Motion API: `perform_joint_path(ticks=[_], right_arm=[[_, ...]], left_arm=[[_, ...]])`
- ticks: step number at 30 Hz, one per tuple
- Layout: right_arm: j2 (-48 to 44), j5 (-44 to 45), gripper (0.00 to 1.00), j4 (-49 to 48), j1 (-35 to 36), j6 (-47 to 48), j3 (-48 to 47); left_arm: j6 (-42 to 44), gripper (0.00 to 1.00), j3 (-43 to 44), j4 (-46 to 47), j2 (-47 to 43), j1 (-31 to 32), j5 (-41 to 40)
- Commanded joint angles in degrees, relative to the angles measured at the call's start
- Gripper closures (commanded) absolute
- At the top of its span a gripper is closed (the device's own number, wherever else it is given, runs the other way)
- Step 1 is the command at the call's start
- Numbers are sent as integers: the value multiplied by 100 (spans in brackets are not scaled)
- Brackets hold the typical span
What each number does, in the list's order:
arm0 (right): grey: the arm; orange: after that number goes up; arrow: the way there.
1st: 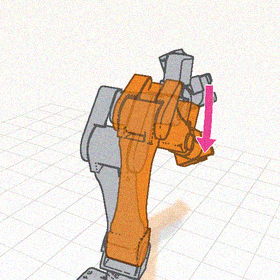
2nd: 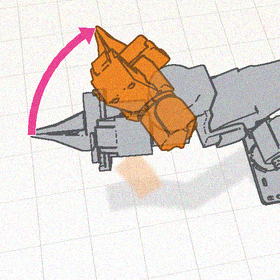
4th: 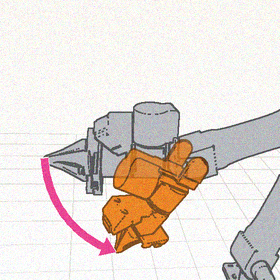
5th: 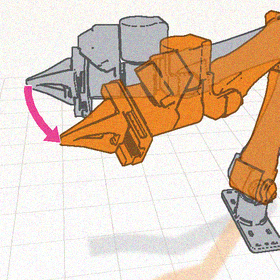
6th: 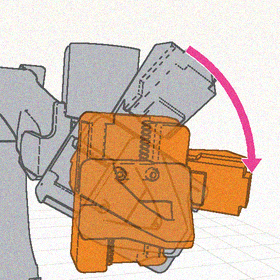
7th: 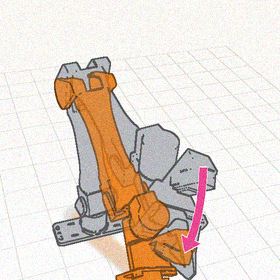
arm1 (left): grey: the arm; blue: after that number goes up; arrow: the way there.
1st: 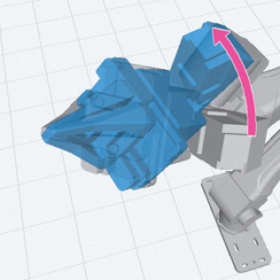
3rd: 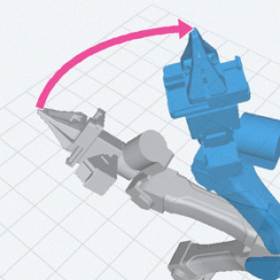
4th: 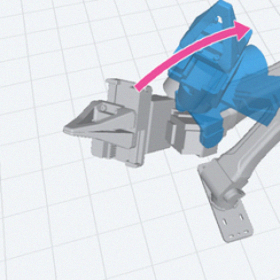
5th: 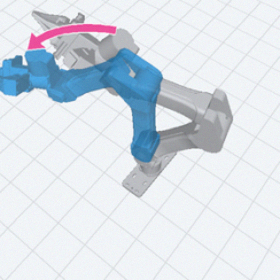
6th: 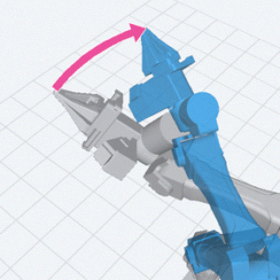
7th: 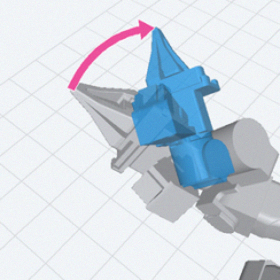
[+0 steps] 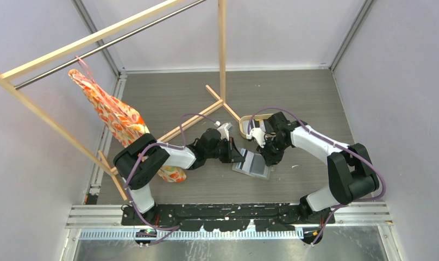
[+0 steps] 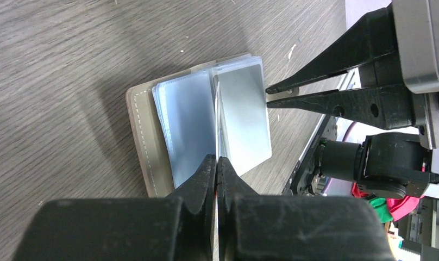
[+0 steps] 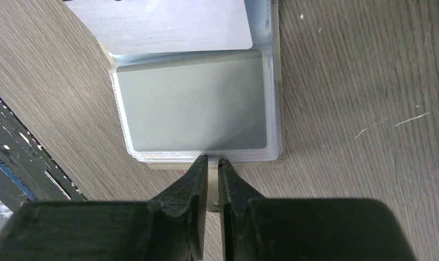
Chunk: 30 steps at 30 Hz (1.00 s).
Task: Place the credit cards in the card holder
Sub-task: Insert the credit card into the card holder.
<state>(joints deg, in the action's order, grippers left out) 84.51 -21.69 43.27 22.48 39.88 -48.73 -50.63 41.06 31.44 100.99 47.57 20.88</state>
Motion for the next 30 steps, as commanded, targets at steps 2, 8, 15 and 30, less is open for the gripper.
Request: perform_joint_path(ticks=[2,8,15,30], right_arm=[[-201,-117,82,-7,34,-89,-113],[-338,-706,80,369,30,95,-291],[-223,-788,78,250,131,39,-299],[419,471,78,104,493,-52,-339]], left_arm=[[-47,100,139,206,-1,-20,74],[-91,100,144,108,32,-28,55],[-150,100,170,-48,52,-70,110],[-245,100,310,-77,306,-191,545]])
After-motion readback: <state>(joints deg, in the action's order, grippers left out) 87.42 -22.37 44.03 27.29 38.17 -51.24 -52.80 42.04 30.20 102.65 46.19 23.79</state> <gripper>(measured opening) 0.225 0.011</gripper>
